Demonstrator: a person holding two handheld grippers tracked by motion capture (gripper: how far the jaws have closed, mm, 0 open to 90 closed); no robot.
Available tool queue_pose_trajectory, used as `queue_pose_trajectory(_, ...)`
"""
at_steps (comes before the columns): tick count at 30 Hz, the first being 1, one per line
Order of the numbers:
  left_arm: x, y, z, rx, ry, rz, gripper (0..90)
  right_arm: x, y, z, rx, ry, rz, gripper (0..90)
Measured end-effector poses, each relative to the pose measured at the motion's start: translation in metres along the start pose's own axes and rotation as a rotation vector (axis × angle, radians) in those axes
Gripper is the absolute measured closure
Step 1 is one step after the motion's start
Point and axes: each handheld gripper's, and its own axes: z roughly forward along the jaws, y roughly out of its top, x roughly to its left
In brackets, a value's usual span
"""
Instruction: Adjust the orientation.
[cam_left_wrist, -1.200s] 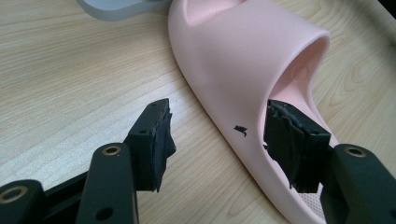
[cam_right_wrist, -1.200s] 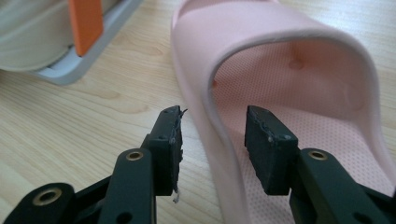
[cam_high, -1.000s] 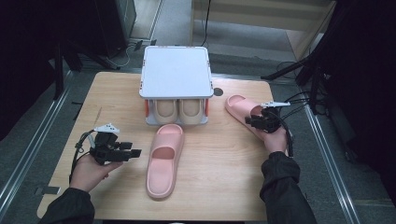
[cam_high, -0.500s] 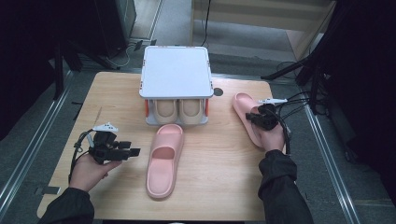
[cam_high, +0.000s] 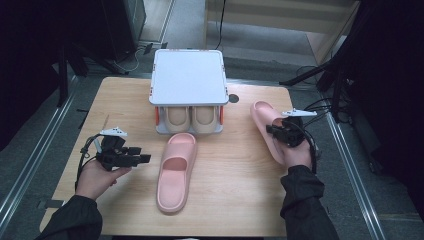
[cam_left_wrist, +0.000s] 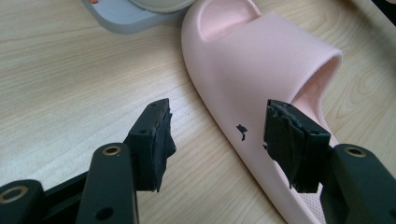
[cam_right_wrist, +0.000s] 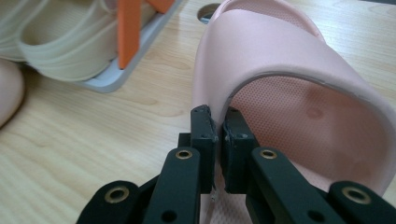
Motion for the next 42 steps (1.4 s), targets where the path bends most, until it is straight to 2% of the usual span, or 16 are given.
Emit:
queue_pose_trajectory(6,0.005,0.008,0.004,0.012,-0.022,0.014,42.5,0.021,-0.009,-0.013,0.001,0.013,-0.014,85.9)
queue_pose_trajectory(9,0.007,0.013,0.003,-0.019,-0.062,0.009,52.1,0.033,-0.016,-0.018,0.012,0.021,-0.029,85.9)
queue_pose_trajectory(12,0.007,0.017,0.005,-0.021,-0.056,0.046,55.7,0.046,-0.022,-0.020,0.025,0.043,-0.029,85.8)
queue_pose_trajectory(18,0.007,0.024,0.011,-0.002,-0.053,0.082,58.0,0.073,-0.032,-0.022,0.037,0.062,-0.068,85.7)
queue_pose_trajectory(20,0.007,0.025,0.013,0.000,-0.058,0.082,57.6,0.083,-0.035,-0.022,0.044,0.068,-0.074,85.7)
queue_pose_trajectory(22,0.006,0.026,0.016,0.007,-0.062,0.074,55.2,0.092,-0.038,-0.021,0.052,0.077,-0.084,85.6)
queue_pose_trajectory(25,0.004,0.027,0.019,0.017,-0.060,0.103,53.9,0.105,-0.042,-0.016,0.066,0.093,-0.096,85.5)
queue_pose_trajectory(28,0.003,0.027,0.019,0.014,-0.060,0.117,54.2,0.119,-0.044,-0.008,0.085,0.111,-0.130,85.4)
queue_pose_trajectory(32,0.002,0.026,0.019,0.015,-0.068,0.106,54.1,0.135,-0.044,0.003,0.106,0.130,-0.178,85.4)
queue_pose_trajectory(37,0.000,0.025,0.019,0.020,-0.070,0.113,53.9,0.148,-0.046,0.013,0.128,0.140,-0.197,85.6)
queue_pose_trajectory(42,-0.001,0.024,0.018,0.015,-0.069,0.139,56.0,0.155,-0.048,0.016,0.138,0.138,-0.216,85.5)
